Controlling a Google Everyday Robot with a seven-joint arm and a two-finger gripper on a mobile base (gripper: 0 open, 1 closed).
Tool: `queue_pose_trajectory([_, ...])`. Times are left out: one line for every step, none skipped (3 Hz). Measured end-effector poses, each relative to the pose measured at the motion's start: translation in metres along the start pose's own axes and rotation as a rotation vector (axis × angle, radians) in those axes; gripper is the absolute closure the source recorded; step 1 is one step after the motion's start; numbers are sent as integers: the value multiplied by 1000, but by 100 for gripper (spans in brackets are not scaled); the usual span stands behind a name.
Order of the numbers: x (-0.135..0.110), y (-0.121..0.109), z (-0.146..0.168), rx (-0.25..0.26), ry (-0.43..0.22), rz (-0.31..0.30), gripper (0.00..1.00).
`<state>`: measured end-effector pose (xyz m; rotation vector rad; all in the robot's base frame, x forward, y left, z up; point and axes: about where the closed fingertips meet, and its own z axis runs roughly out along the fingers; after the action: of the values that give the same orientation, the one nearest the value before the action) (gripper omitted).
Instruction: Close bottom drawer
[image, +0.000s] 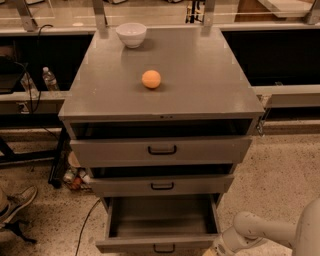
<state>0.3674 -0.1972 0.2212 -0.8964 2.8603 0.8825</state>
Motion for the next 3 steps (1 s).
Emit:
queue_pose_trajectory([-10,-14,16,-14,-32,0,100])
queue_pose_trajectory([-24,-32,38,12,-49,2,100])
queue_pose_trajectory([-35,-46,50,40,-79,13,100])
